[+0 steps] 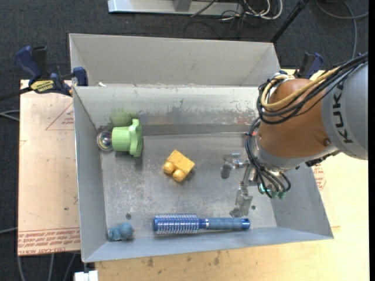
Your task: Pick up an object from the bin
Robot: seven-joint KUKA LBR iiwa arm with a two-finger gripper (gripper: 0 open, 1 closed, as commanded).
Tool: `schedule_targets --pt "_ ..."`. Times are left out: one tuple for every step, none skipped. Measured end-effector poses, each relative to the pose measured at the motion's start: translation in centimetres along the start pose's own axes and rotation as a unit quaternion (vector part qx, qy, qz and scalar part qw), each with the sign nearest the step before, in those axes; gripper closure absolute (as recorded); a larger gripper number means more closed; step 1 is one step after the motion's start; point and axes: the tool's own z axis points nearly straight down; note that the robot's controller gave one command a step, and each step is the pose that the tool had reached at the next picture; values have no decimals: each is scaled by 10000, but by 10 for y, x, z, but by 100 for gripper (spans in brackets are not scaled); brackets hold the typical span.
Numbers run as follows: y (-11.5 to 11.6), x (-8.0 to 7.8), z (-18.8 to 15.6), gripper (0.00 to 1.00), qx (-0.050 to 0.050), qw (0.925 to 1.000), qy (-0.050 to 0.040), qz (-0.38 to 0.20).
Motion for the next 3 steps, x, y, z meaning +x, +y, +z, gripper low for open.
schedule_targets --pt "38 11 105 0 -9 9995 -28 313" --pt "37 10 104 100 -5 9995 -34 317" --pt "22 -16 -50 100 -6 9981 -83 603"
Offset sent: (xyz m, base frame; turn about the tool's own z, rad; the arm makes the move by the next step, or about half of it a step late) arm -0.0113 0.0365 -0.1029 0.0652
